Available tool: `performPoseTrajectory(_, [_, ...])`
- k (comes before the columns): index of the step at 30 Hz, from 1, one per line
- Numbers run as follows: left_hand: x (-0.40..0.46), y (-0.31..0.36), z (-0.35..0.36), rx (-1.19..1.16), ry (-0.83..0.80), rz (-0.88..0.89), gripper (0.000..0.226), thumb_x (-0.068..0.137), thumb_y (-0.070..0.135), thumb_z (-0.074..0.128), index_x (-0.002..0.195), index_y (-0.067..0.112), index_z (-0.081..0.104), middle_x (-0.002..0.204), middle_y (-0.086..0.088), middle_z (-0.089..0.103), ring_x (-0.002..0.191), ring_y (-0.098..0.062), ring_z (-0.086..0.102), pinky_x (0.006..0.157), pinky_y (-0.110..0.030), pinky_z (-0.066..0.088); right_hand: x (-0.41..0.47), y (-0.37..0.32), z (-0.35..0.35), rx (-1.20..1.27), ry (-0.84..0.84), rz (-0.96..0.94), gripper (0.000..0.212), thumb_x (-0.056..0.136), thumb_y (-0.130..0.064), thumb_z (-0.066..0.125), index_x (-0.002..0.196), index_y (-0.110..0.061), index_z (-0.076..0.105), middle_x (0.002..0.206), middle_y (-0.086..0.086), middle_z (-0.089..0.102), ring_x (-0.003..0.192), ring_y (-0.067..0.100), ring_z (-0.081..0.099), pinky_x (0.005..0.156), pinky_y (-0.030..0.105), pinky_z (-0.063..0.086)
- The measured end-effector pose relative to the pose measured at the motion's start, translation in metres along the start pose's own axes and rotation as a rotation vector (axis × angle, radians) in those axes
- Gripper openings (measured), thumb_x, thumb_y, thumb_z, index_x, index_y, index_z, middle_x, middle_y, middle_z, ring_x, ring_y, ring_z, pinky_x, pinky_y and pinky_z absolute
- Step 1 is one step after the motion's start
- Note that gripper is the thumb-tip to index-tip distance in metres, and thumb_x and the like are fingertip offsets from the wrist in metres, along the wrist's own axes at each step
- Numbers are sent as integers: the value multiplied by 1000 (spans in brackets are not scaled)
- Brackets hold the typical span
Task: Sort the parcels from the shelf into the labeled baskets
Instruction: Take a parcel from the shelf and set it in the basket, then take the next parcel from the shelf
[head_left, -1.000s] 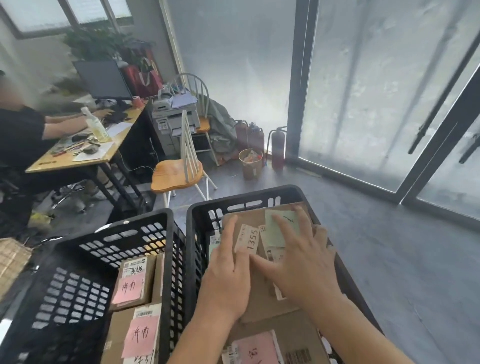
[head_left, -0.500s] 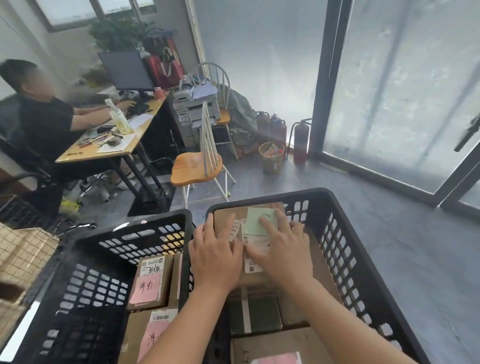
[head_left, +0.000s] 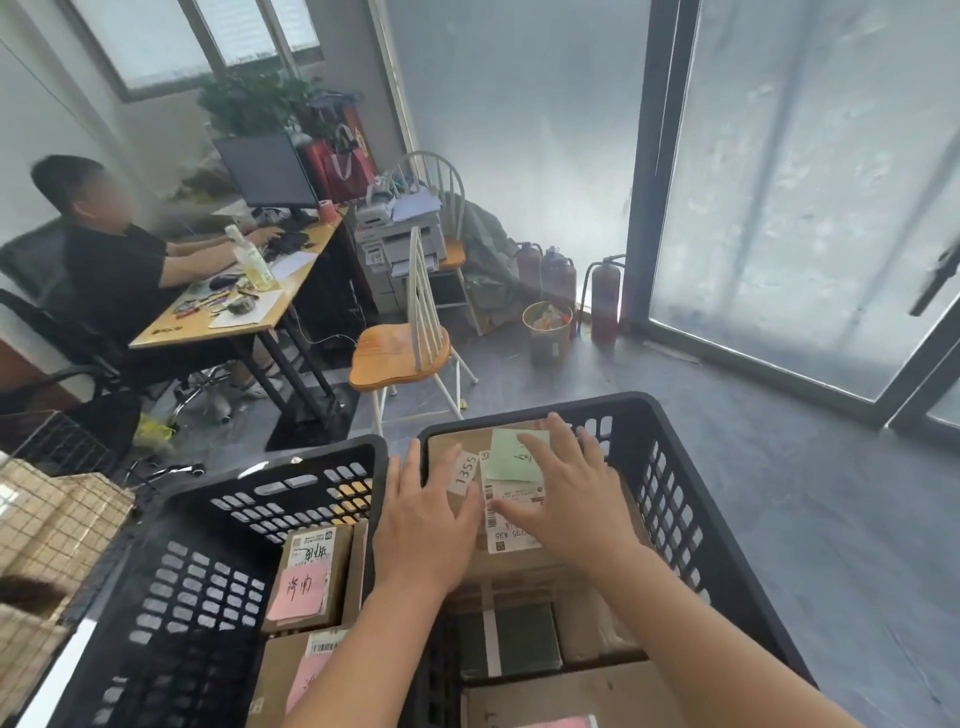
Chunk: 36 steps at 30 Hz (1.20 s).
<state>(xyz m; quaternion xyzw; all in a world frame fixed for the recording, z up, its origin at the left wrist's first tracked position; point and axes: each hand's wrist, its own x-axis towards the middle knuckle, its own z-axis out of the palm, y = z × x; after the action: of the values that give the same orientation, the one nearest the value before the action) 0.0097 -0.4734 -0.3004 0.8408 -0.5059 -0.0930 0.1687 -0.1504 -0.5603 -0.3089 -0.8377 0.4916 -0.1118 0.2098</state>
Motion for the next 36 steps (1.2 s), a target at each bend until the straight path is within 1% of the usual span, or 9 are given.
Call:
performPoseTrajectory(4, [-24,11,-24,18,82,43,62,100,71,30,158,51,25,175,5,9,161,-17,-6,128,-49,21,-11,2,-29,-36,51,-100,88,86,-81,51,160,-45,20,175,-6,2,161,30,1,126,57,19])
performPoseTrajectory(9, [-51,14,-60,33,206,25,68,95,75,25,158,51,23,175,8,7,161,-13,-12,128,-48,18,-24,-14,-57,-19,70,-262,86,86,-82,48,159,-49,18,174,-11,7,161,24,4,128,54,17])
performPoseTrajectory(15, [-115,-15,-102,90,327,-118,63,98,71,29,157,53,21,174,12,7,160,-11,-10,128,-42,11,-49,-79,-61,53,-16,-492,84,87,-81,51,158,-51,18,173,-16,5,161,19,1,130,52,18])
performPoseTrajectory(19, [-176,-48,-136,158,363,-258,63,99,71,32,158,52,19,174,12,1,161,-14,-10,130,-46,9,-84,-137,-57,95,-58,-666,83,87,-82,47,159,-50,20,171,-19,7,159,14,2,130,48,18])
performPoseTrajectory(22, [-232,-75,-164,191,441,-363,64,98,72,34,158,53,21,174,13,2,161,-14,-7,129,-46,13,-121,-185,-48,107,-80,-788,82,88,-81,49,158,-51,19,171,-21,6,159,11,-1,130,46,13])
performPoseTrajectory(25, [-296,-99,-189,240,512,-456,65,96,74,33,157,54,20,174,14,1,161,-16,-4,130,-47,19,-167,-232,-38,155,-117,-912,81,89,-80,51,158,-53,18,171,-23,6,159,11,-1,129,44,15])
performPoseTrajectory(29, [-402,-124,-220,265,628,-539,65,92,75,31,154,56,26,173,19,2,161,-12,-3,127,-45,30,-248,-294,-27,287,-159,-1114,76,89,-74,57,156,-51,29,165,-27,19,154,2,8,124,30,21])
performPoseTrajectory(34, [-557,-143,-248,370,823,-636,62,91,71,30,151,55,36,171,22,9,160,-5,2,119,-33,36,-368,-370,-6,434,-234,-1316,72,89,-68,63,154,-49,38,160,-33,23,148,-10,11,112,8,7])
performPoseTrajectory(36, [-616,-149,-258,421,889,-692,59,92,67,36,149,54,39,171,21,13,160,-4,3,118,-33,38,-415,-398,0,489,-291,-1391,72,86,-72,58,152,-52,38,157,-35,25,143,-13,14,109,6,10])
